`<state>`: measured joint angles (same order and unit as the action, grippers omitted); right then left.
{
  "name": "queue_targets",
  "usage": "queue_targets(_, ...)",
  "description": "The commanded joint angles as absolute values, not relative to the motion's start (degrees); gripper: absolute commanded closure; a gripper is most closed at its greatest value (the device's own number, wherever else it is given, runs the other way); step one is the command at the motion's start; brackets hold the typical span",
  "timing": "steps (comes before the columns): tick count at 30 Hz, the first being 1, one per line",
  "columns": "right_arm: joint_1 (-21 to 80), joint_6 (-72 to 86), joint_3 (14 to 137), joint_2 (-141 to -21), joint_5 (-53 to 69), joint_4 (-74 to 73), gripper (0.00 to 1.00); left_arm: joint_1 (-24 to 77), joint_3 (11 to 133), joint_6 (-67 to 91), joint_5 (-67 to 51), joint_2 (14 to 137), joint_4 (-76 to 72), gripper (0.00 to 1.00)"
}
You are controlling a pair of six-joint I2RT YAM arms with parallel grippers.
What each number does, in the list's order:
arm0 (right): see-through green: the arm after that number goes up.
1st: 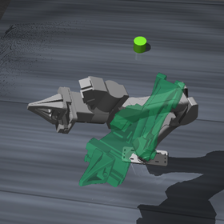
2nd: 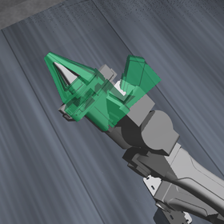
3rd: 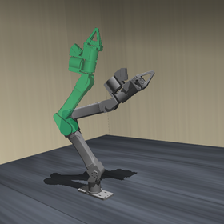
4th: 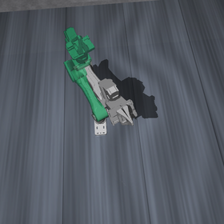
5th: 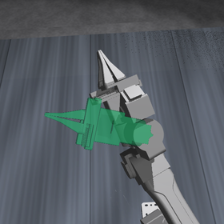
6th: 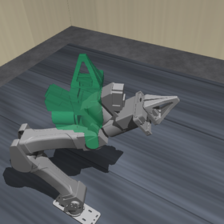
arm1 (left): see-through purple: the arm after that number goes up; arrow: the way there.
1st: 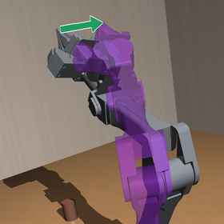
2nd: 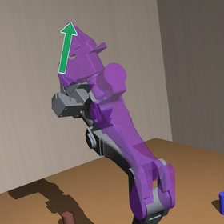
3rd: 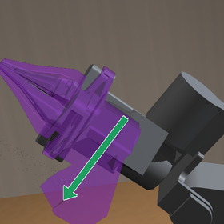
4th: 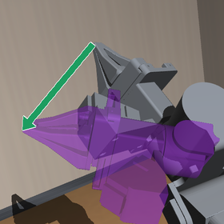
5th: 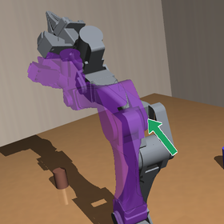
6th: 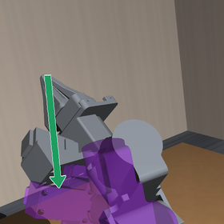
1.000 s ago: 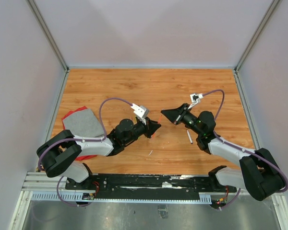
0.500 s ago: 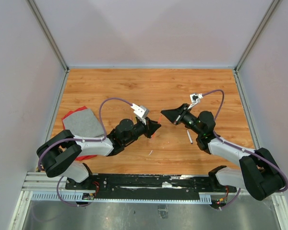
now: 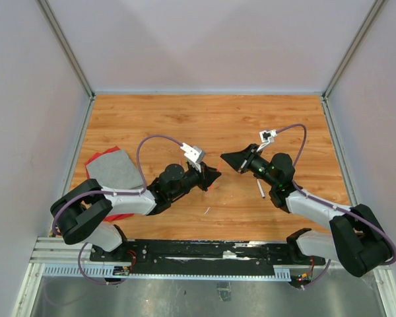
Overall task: Insert the pens into the pen caps
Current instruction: Insert the pen cap onto the pen.
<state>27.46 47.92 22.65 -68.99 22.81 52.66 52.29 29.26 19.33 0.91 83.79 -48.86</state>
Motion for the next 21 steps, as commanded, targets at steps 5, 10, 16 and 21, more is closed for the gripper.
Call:
queue_targets(5,28.3,47.2,22.0,-67.4,19.5,53.3,0.99,52.8,30.3,18.3,1.2,83.9,-51.6,1.00)
queue_targets(10,28.3,47.8,22.3,-67.3,17.8,54.0,0.99,52.8,30.3,18.2,1.3,83.8,-51.4,0.99)
queue_targets(16,28.3,47.9,22.3,-67.4,18.3,54.1,0.99,52.8,30.3,18.3,1.2,83.9,-51.4,0.99)
queue_targets(21,28.3,47.9,21.8,-67.3,19.5,54.4,0.99,52.8,30.5,18.3,1.2,84.0,-51.4,0.99)
